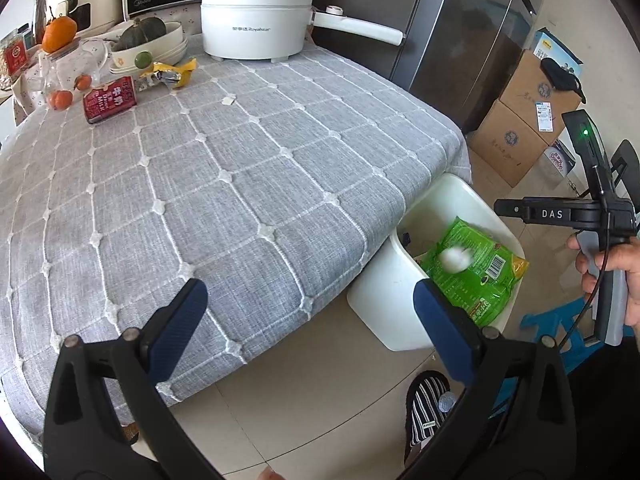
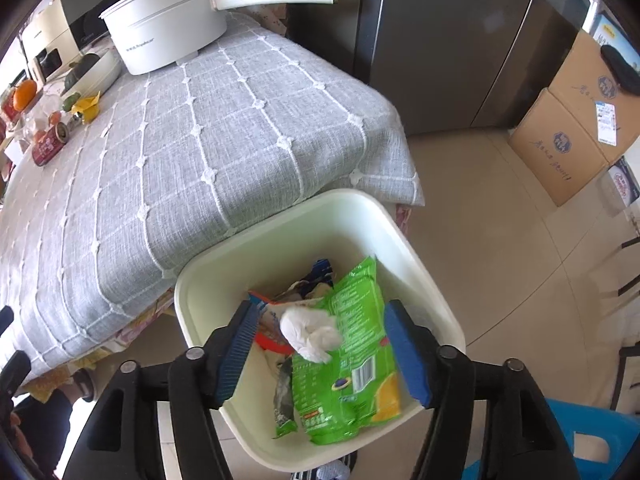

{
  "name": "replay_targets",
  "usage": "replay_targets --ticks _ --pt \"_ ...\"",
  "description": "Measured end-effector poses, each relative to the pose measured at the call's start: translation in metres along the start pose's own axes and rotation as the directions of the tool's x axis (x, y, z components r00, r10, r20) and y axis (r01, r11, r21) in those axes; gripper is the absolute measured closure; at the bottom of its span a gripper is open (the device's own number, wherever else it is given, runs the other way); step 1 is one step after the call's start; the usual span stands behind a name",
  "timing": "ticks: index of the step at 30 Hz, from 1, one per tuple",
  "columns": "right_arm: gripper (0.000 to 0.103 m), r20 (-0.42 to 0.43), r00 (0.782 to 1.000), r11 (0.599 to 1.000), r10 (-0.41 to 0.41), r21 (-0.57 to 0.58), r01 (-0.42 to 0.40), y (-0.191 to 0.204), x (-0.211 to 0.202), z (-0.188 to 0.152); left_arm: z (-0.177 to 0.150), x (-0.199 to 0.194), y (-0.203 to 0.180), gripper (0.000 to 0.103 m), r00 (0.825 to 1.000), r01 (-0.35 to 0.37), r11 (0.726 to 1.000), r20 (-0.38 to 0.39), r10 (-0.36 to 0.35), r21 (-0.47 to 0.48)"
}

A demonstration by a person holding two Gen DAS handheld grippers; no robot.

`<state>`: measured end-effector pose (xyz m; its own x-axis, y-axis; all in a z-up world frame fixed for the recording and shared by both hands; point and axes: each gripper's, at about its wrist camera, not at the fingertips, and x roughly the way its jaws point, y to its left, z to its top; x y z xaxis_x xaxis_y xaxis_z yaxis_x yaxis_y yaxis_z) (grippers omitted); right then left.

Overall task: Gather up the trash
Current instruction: 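Open the left gripper to drop the green bag while the right releases the tissue, then move both open grippers back over the table toward the red can and yellow wrapper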

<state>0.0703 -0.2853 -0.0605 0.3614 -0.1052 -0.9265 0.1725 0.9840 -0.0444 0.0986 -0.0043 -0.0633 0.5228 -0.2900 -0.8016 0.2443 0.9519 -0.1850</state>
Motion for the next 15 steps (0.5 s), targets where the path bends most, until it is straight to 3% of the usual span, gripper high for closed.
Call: replay_targets --ticks 3,15 --pt "0.029 0.009 1.0 1.0 -0.002 0.003 0.002 0.002 -0.002 0.003 -0.002 -0.002 0.007 0.001 1.0 -0.006 1.0 0.0 0.006 -0.012" --pt "0.027 0.036 0.999 1.0 0.019 -0.01 -0.019 0.014 -0.01 0.009 -0.013 -0.016 0.038 0.001 1.0 -0.027 0.998 0.005 0.028 -0.058"
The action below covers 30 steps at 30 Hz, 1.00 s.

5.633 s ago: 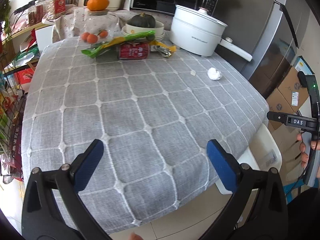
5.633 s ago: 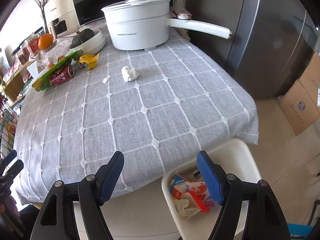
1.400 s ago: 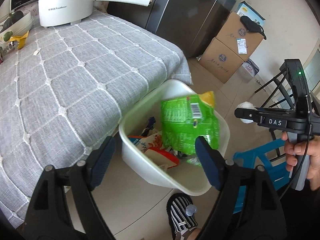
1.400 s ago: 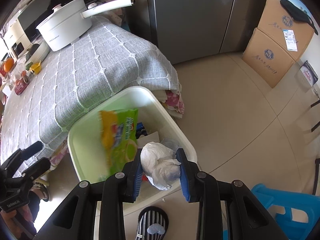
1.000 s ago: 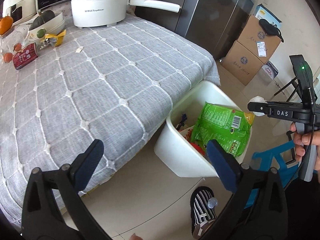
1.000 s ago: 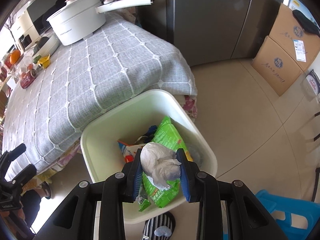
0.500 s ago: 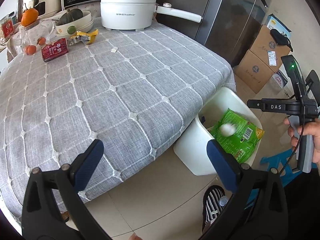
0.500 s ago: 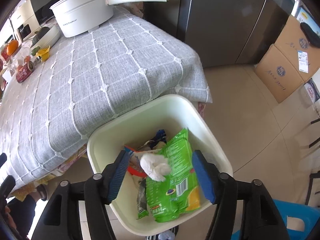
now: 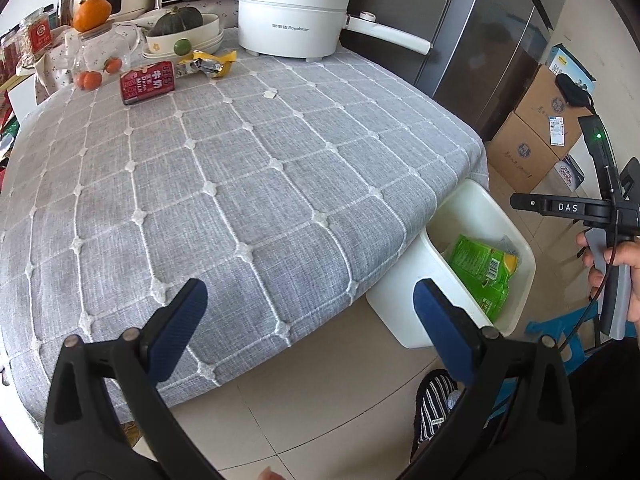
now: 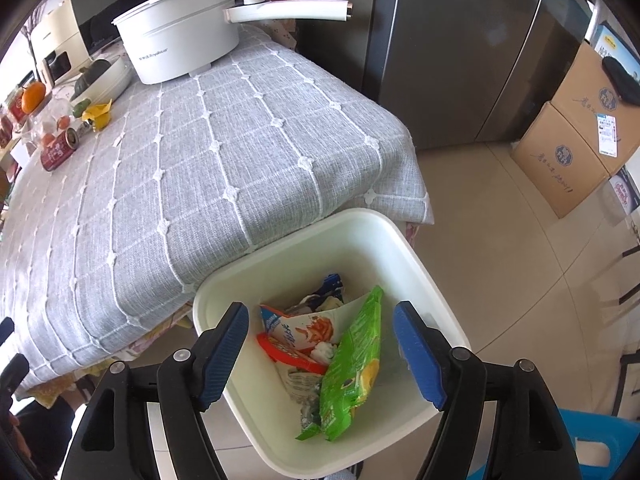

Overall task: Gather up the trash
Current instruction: 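Move both open grippers back over the table toward the red can and yellow wrapper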

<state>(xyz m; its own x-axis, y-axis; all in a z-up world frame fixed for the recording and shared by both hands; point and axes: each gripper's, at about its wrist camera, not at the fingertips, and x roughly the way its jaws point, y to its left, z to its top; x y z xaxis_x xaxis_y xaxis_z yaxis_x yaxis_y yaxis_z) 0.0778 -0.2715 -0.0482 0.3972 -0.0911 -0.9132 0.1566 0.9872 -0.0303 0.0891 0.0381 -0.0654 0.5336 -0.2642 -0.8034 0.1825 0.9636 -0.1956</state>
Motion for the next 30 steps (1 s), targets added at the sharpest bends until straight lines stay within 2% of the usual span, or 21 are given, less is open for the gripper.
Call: replay_targets --ticks 10,19,23,27,30 --pt "0.026 0.052 0.997 0.999 0.049 -0.016 -0.049 0.03 -0.012 0.011 -0.01 -0.021 0.044 0.001 0.999 -0.035 0.997 0.034 0.037 -0.062" --pt "0.023 0.105 0.988 0.993 0.111 -0.041 -0.107 0.086 -0.015 0.033 -0.004 -0.026 0.101 0.001 0.992 -0.11 0.981 0.041 0.118 -0.158" --pt "0.022 0.113 0.985 0.99 0.132 -0.067 -0.125 0.118 -0.005 0.048 0.016 -0.016 0.121 0.001 0.992 -0.116 0.981 0.032 0.122 -0.153" --pt "0.022 0.1 0.982 0.984 0.163 -0.084 -0.155 0.148 0.011 0.073 0.054 0.004 0.142 0.001 0.981 -0.187 0.979 0.028 0.19 -0.083" --pt "0.022 0.122 0.973 0.978 0.194 -0.102 -0.183 0.17 0.018 0.094 0.086 0.017 0.161 0.001 0.974 -0.214 0.971 0.057 0.221 -0.11"
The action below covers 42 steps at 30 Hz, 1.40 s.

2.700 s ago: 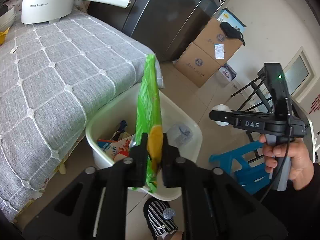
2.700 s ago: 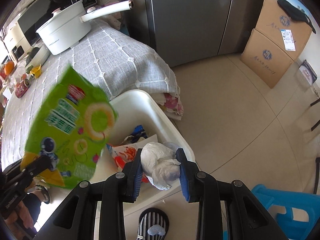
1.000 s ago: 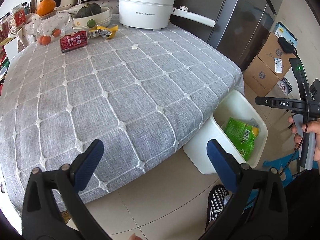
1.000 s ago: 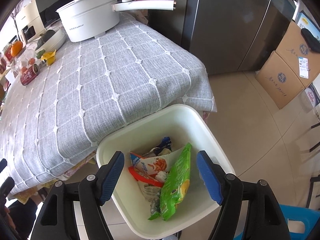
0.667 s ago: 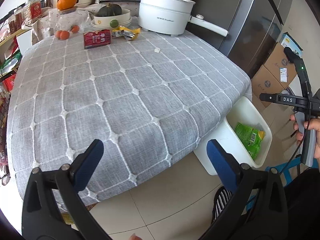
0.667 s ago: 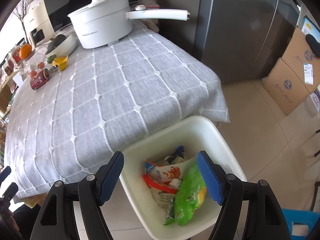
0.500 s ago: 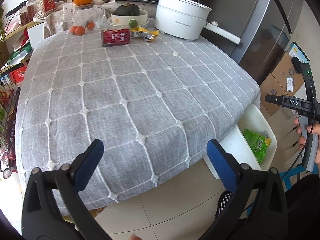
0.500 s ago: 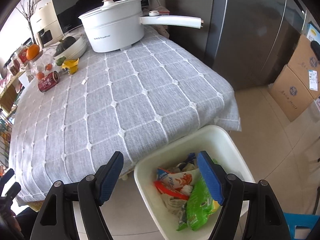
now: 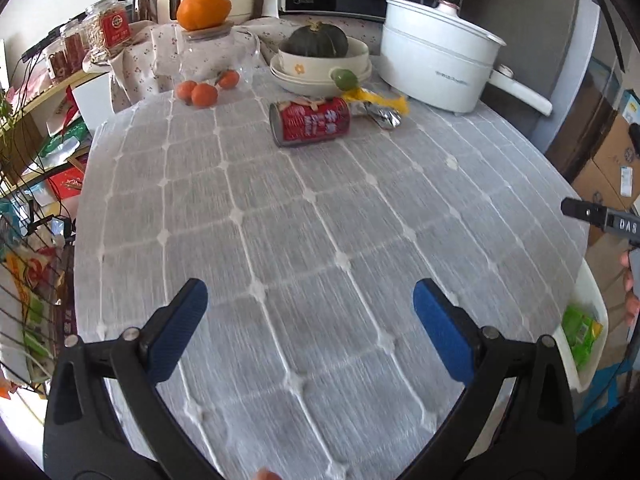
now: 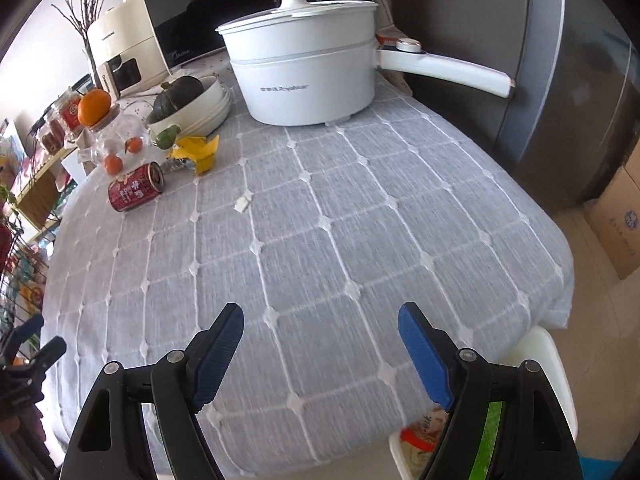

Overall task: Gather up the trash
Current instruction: 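Move both open grippers back over the table toward the red can and yellow wrapper, then grasp the red milk can with the left gripper while the right grasps the yellow wrapper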

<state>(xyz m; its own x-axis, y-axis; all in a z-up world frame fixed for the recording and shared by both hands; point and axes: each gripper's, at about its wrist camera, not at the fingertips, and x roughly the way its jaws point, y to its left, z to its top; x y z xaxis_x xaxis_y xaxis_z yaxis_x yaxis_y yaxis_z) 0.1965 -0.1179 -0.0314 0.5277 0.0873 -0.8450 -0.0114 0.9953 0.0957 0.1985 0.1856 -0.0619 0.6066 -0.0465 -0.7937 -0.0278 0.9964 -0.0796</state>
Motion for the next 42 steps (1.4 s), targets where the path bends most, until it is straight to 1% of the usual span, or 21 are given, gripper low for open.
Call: replay_targets --ticks 3,6,8,10,15,16,18,20,21,24,27,28,31,34,37,38,40,42 --pt "0.022 0.031 1.0 0.999 0.002 -0.05 -0.001 0.021 0.017 0.024 0.03 0.024 0.004 0.001 0.999 -0.006 0.997 0.034 0.009 -0.072" --pt "0.022 0.063 0.998 0.997 0.031 -0.08 -0.025 0.036 0.036 0.045 0.053 0.055 -0.004 0.001 0.997 -0.035 0.994 0.059 0.041 -0.106" --pt "0.022 0.069 0.996 0.995 0.055 -0.088 -0.049 0.041 0.05 0.057 0.064 0.077 -0.011 0.001 0.997 -0.053 0.989 0.053 0.061 -0.136" --pt "0.022 0.064 0.996 0.994 0.067 -0.096 -0.061 0.044 0.064 0.066 0.073 0.093 -0.018 0.001 0.994 -0.068 0.985 0.07 0.08 -0.159" --pt "0.022 0.053 0.995 0.991 0.081 -0.108 -0.075 0.041 0.096 0.08 0.089 0.122 -0.031 0.001 0.98 -0.149 0.969 0.101 0.172 -0.197" --pt "0.022 0.053 0.995 0.991 0.08 -0.114 -0.073 0.04 0.101 0.082 0.092 0.127 -0.032 0.001 0.979 -0.161 0.966 0.09 0.183 -0.202" --pt "0.022 0.056 0.996 0.99 0.076 -0.126 -0.069 0.039 0.109 0.086 0.097 0.131 -0.031 0.001 0.982 -0.144 0.963 0.09 0.169 -0.228" --pt "0.022 0.06 0.995 0.989 0.08 -0.13 -0.072 0.036 0.116 0.088 0.103 0.134 -0.031 0.001 0.981 -0.151 0.961 0.082 0.174 -0.233" --pt "0.022 0.062 0.994 0.989 0.086 -0.129 -0.077 0.036 0.117 0.089 0.105 0.134 -0.029 0.001 0.982 -0.146 0.96 0.082 0.169 -0.239" --pt "0.022 0.06 0.993 0.987 0.104 -0.133 -0.095 0.037 0.124 0.094 0.108 0.136 -0.017 0.001 0.984 -0.136 0.947 0.074 0.164 -0.293" --pt "0.022 0.05 0.99 0.983 0.134 -0.131 -0.127 0.042 0.129 0.1 0.111 0.14 -0.007 0.001 0.987 -0.116 0.943 0.067 0.144 -0.312" --pt "0.022 0.046 0.987 0.982 0.154 -0.122 -0.147 0.045 0.13 0.102 0.113 0.141 -0.005 0.002 0.989 -0.102 0.945 0.068 0.129 -0.31" --pt "0.022 0.035 0.975 0.973 0.219 -0.087 -0.215 0.055 0.133 0.11 0.114 0.141 0.001 0.014 0.995 -0.04 0.956 0.075 0.065 -0.291" --pt "0.022 0.041 0.964 0.964 0.263 -0.062 -0.26 0.067 0.137 0.118 0.113 0.137 0.004 0.014 0.995 -0.005 0.963 0.093 0.031 -0.268" --pt "0.022 0.04 0.953 0.954 0.3 -0.015 -0.3 0.08 0.146 0.125 0.109 0.127 0.005 0.014 0.994 0.008 0.972 0.109 0.018 -0.234" --pt "0.024 0.04 0.948 0.949 0.315 0.001 -0.315 0.083 0.15 0.126 0.108 0.124 0.006 0.014 0.994 0.011 0.975 0.112 0.014 -0.224" --pt "0.031 0.035 0.942 0.942 0.333 0.026 -0.334 0.091 0.16 0.13 0.105 0.117 0.007 0.014 0.994 0.008 0.98 0.111 0.014 -0.201" --pt "0.044 0.018 0.942 0.941 0.335 0.047 -0.335 0.099 0.172 0.134 0.102 0.111 0.009 0.014 0.994 0.008 0.984 0.112 0.013 -0.179"
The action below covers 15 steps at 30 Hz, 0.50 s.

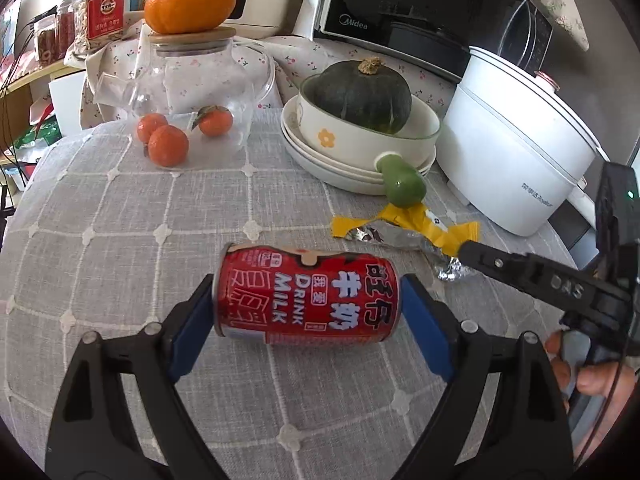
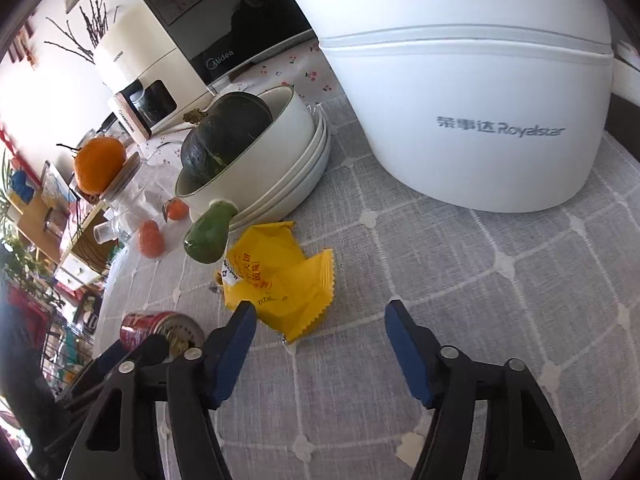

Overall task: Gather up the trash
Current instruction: 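Grasp the red milk can with the left gripper while the right grasps the yellow wrapper, then carry the red can and yellow wrapper over the white bin with both grippers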

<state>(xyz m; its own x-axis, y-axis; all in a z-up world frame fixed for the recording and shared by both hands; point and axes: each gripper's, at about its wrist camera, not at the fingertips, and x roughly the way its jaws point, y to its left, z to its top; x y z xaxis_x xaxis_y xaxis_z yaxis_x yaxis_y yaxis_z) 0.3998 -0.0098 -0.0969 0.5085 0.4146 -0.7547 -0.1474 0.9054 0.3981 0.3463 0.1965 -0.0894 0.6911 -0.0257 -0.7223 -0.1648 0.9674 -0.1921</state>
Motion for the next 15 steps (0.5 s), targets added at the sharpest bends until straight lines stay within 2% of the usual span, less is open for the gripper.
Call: replay_targets --ticks 2,3,4,6,7,15 --pt "0.051 -0.006 1.0 1.0 0.001 0.019 -0.001 0.003 0.011 0.004 -0.002 -0.005 0.003 0.014 1.0 0.0 1.0 0.001 0.0 0.013" --pt "0.061 -0.005 1.0 1.0 0.002 0.025 -0.002 0.004 0.014 0.005 -0.004 -0.006 0.005 0.014 1.0 -0.001 1.0 -0.001 0.001 0.018" --pt "0.065 -0.009 1.0 1.0 -0.006 0.021 0.006 0.006 0.019 0.006 -0.006 -0.008 0.007 0.014 1.0 0.0 1.0 -0.004 0.0 0.02" --pt "0.087 -0.026 0.998 0.999 -0.049 -0.005 0.049 0.011 0.027 0.004 -0.01 -0.009 0.011 0.014 1.0 0.002 1.0 -0.012 -0.001 0.023" --pt "0.092 -0.021 0.997 0.997 -0.071 -0.02 0.07 0.012 0.03 0.003 -0.012 -0.011 0.013 0.014 1.0 0.003 1.0 -0.012 -0.003 0.024" --pt "0.095 -0.01 0.997 0.996 -0.082 -0.021 0.082 0.005 0.01 -0.01 -0.023 -0.031 0.014 0.014 1.0 0.021 0.999 -0.018 -0.021 0.031"
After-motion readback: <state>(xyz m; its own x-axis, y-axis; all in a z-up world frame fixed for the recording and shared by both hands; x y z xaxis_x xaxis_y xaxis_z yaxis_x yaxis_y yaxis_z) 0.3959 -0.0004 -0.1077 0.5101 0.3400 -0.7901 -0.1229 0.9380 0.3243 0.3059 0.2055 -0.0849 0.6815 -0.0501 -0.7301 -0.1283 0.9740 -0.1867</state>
